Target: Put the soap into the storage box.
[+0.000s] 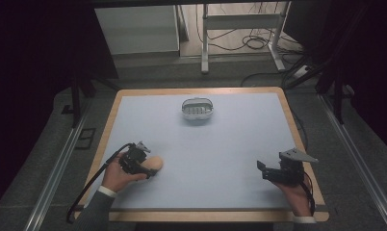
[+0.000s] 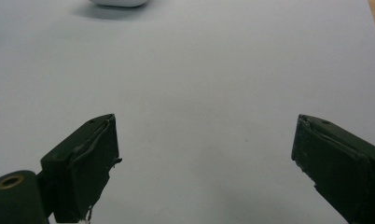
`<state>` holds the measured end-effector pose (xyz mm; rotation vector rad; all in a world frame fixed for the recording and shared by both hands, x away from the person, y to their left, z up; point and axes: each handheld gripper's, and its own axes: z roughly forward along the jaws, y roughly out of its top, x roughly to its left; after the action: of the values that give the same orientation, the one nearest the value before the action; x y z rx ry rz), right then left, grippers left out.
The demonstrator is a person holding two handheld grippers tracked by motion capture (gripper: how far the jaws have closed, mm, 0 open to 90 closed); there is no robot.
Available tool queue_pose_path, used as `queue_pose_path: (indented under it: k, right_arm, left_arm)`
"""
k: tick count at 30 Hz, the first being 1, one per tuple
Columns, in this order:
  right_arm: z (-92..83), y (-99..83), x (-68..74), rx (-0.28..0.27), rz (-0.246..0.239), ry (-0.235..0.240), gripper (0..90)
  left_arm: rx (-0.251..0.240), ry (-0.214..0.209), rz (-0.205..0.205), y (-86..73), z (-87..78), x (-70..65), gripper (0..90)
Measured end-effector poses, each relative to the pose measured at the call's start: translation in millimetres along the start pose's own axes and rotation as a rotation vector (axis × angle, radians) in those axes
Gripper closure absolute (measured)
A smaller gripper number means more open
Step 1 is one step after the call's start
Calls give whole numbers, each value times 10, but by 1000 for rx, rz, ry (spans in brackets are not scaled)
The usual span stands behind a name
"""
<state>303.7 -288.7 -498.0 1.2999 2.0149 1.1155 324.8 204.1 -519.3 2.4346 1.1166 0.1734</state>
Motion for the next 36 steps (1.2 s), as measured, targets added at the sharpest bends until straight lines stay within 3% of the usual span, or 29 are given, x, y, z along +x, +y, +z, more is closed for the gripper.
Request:
queue_pose_path:
  k: [11, 15, 36]
  right_arm:
    - [-7, 0, -11, -5, 2, -9, 71]
    - [-2, -5, -11, -2, 7, -11, 71]
    - [31, -26, -13, 14, 3, -14, 71]
  left_arm:
    - [-16, 4, 4, 22, -50, 7, 327]
    - [-41, -12, 4, 55, -114, 21, 327]
    - [-68, -15, 28, 275, -231, 46, 328]
